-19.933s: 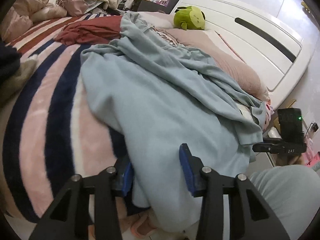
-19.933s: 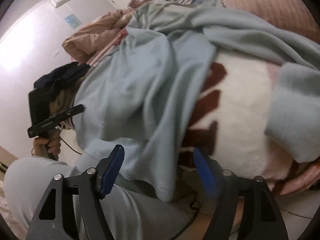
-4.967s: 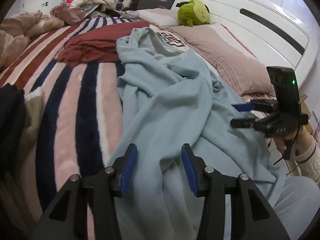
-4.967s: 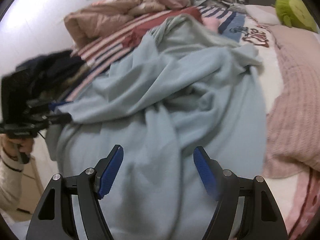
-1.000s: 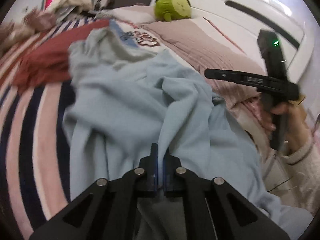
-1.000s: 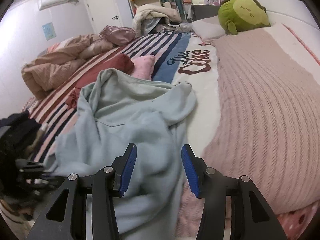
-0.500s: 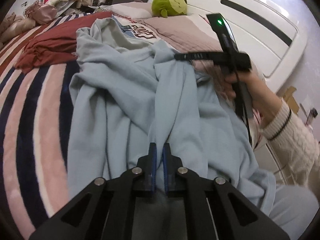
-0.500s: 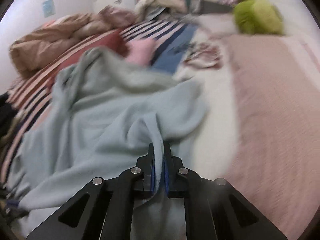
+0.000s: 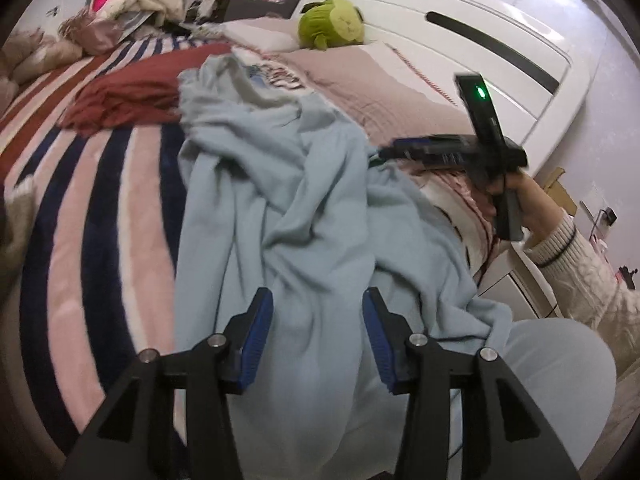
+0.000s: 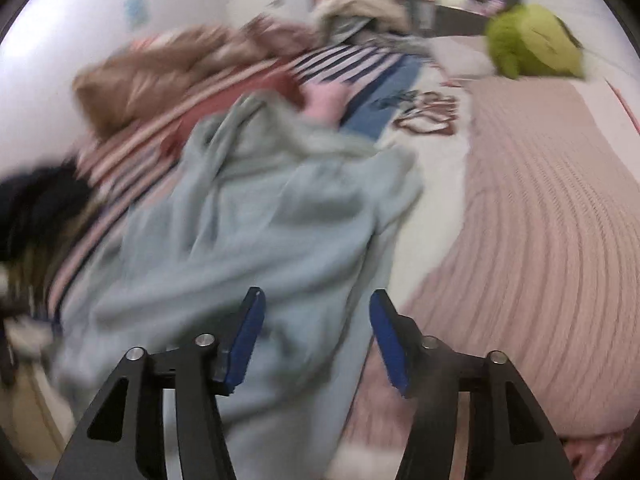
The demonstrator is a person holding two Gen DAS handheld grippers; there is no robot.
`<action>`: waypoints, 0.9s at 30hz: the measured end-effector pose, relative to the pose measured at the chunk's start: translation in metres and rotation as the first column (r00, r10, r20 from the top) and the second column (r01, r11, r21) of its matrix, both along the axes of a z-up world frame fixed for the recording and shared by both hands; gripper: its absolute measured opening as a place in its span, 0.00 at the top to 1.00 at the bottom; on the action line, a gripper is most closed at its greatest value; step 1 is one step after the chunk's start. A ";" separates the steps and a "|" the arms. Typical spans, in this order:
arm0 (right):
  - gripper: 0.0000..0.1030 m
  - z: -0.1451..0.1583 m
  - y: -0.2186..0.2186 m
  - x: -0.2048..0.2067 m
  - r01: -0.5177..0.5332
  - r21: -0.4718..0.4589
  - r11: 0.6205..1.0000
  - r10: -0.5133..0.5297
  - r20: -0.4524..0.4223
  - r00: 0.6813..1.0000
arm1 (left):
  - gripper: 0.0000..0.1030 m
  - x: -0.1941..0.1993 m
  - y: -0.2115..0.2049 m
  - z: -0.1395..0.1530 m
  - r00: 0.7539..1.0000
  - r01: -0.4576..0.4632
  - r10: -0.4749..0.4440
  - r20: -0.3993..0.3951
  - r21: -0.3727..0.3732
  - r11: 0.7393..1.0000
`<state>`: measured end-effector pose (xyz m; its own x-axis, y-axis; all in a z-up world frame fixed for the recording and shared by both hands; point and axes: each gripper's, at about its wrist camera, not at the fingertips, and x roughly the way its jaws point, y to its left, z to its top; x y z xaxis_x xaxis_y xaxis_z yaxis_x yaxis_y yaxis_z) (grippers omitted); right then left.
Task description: Fold small clothes
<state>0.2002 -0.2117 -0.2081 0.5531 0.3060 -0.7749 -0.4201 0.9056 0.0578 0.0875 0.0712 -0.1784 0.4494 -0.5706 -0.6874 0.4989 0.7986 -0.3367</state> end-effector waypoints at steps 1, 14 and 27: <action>0.45 -0.006 0.004 -0.003 0.014 -0.059 0.998 -0.013 0.011 1.000 | 0.60 -0.002 0.002 -0.003 1.000 -0.013 0.013 -0.006 0.002 1.000; 0.82 -0.023 -0.011 -0.010 0.235 -0.047 0.971 -0.232 0.064 0.971 | 0.97 -0.025 0.019 -0.026 0.996 -0.078 0.080 -0.038 0.046 0.996; 0.30 -0.028 -0.080 -0.143 0.095 0.420 0.903 -0.017 -0.186 0.982 | 0.27 -0.084 0.083 -0.033 0.973 -0.218 0.207 -0.098 -0.112 0.970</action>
